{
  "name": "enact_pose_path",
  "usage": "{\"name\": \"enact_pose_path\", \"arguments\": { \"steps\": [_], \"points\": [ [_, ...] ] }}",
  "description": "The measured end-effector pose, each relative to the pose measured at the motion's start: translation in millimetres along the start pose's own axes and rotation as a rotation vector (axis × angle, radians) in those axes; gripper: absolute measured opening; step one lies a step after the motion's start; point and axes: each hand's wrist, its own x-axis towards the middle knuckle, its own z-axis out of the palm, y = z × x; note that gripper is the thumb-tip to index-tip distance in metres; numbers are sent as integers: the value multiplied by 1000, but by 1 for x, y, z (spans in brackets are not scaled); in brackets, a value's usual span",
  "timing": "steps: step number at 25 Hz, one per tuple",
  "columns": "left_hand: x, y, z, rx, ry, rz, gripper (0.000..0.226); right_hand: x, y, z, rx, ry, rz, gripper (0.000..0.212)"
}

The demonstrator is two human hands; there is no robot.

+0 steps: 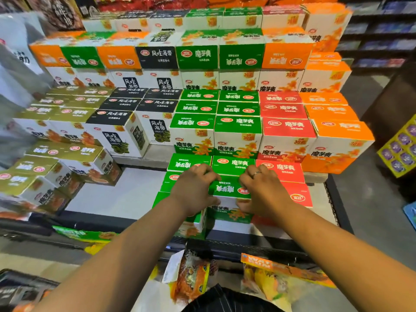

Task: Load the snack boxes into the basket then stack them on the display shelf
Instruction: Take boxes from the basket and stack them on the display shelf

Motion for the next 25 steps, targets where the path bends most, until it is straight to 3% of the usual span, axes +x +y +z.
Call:
{"name": "enact_pose_path", "arguments": {
  "steps": [8, 14, 20, 25],
  "points": [
    [-23, 8, 3, -8, 15, -151, 64, -13, -5, -7, -27, -61, 62, 57],
    [-65, -5, -14, 67, 181, -263, 70, -3, -35, -15, 6, 35, 56, 67],
    [-175, -44, -40, 167, 247, -508, 82, 14, -136, -30, 37, 151, -51, 69],
    [-303, -96, -47, 196, 259, -707, 83, 7, -271, -29, 42, 65, -189, 71]
  ]
}}
